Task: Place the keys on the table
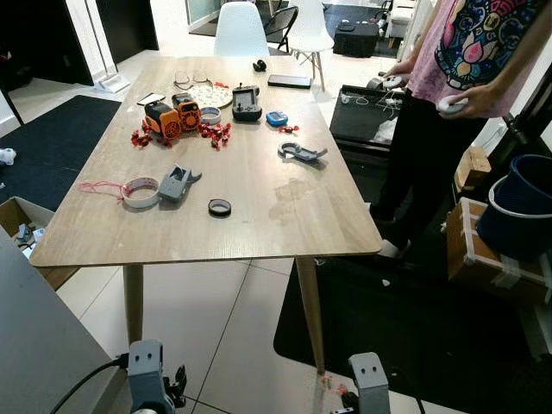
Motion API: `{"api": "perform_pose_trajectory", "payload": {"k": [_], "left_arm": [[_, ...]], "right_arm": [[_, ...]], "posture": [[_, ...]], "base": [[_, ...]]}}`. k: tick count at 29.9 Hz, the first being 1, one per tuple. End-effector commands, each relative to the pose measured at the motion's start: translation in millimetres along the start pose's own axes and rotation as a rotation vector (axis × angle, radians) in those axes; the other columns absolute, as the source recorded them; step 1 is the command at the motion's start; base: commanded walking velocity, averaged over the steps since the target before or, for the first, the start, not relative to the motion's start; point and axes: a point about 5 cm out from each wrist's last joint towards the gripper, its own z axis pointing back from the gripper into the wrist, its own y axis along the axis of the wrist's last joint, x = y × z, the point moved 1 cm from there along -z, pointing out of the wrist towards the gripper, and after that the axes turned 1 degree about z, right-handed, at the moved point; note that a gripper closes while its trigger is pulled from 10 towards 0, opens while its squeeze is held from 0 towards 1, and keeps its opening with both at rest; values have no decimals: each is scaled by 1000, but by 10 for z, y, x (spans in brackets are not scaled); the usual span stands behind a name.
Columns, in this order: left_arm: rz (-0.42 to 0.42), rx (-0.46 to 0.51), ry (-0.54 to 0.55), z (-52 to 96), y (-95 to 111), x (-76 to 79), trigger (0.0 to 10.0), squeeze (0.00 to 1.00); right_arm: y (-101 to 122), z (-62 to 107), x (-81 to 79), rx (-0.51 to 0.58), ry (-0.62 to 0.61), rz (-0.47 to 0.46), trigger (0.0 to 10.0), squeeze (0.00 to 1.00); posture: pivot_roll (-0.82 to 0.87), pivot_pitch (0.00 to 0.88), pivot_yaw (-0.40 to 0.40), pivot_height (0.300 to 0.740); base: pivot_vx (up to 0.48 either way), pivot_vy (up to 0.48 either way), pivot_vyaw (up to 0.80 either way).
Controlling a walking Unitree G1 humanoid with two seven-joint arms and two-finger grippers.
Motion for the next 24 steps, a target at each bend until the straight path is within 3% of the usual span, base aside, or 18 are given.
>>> {"api": "perform_pose_trajectory", "payload": {"k": [1, 7, 14, 24], "left_arm": [[-11, -25, 8, 17, -54, -11, 10000, 0], [-33, -23, -8, 13, -46, 9, 10000, 0], [15, -24, 11, 15, -47, -19, 10000, 0], [33, -24, 8, 15, -47, -15, 10000, 0]], "right_arm": [[-22, 5, -9, -10, 4, 2, 10000, 0], [-23, 6, -2, -11, 4, 4, 10000, 0], [-27, 9, 2, -12, 4, 6, 10000, 0], [-24, 10, 15, -13, 3, 11, 10000, 0]], "posture": [[78, 76, -1, 740], [77, 77, -3, 740], [76, 78, -5, 740], [72, 75, -7, 740]], "base": [[0, 0, 0], [0, 0, 0], [0, 0, 0], [280, 0, 0]]}}
